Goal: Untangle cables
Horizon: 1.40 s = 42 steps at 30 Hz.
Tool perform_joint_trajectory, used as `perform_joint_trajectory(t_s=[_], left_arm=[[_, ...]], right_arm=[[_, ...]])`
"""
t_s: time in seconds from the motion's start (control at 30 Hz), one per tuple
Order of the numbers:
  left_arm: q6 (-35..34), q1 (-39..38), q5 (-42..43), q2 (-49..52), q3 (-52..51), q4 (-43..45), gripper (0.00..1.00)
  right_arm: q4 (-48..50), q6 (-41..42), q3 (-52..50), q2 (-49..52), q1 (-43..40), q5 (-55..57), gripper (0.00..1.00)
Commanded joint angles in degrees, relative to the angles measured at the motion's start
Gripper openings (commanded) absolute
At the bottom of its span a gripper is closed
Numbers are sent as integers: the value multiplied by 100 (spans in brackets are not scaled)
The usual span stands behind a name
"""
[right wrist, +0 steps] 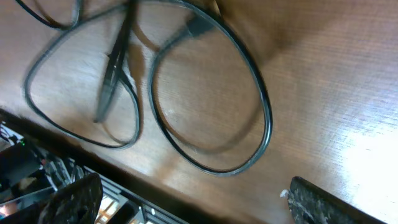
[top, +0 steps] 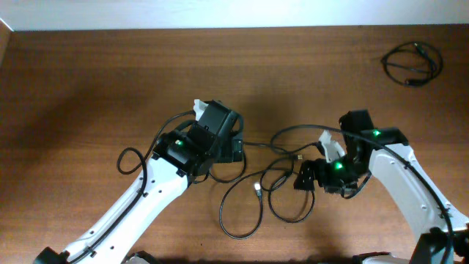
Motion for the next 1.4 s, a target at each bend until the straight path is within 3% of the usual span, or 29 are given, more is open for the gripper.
perform_joint_trajectory(t_s=[0.0,0.2,0.27,0.37,0.47,0.57,0.63,0.77,0.83,0.97,1.07,1.13,1.23,1.37], left_arm=[[-52,35,-22,20,15,-2,99],[-52,35,-22,20,15,-2,99],[-52,35,-22,20,15,-2,99],[-52,33,-22,20,15,-2,99],[-52,35,-22,20,15,-4,99],[-52,35,-24,20,15,-2,99],[-52,35,-22,20,15,-2,99],[-52,33,-22,20,15,-2,99],[-52,35,-22,20,15,-2,99],[-52,33,-22,20,15,-2,99],[-52,35,-22,20,15,-2,99],[-52,33,-22,20,15,-2,99],[-52,35,-22,20,15,-2,99],[-52,35,-22,20,15,-2,99]], right_arm=[[638,98,-442,-24,46,-1086,95],[1840,1419,-450,-24,66,-1233,95],[1939,2127,-455,-24,232,-616,95],[2426,2181,-455,-24,839,-544,95],[2511,2776,-455,-20,1381,505,94],[2527,2778,-455,-20,1519,540,71],[2509,2778,-455,-20,1519,651,39],[2509,2778,-455,-20,1519,691,13],[2507,2778,-455,-20,1519,737,4],[2503,2778,-431,-22,1508,732,4],[1578,2673,380,-37,1504,654,4],[621,2170,1272,-37,1504,675,4],[-920,2085,2916,-37,1504,1777,4],[-1790,2087,4782,-39,1504,1950,4]])
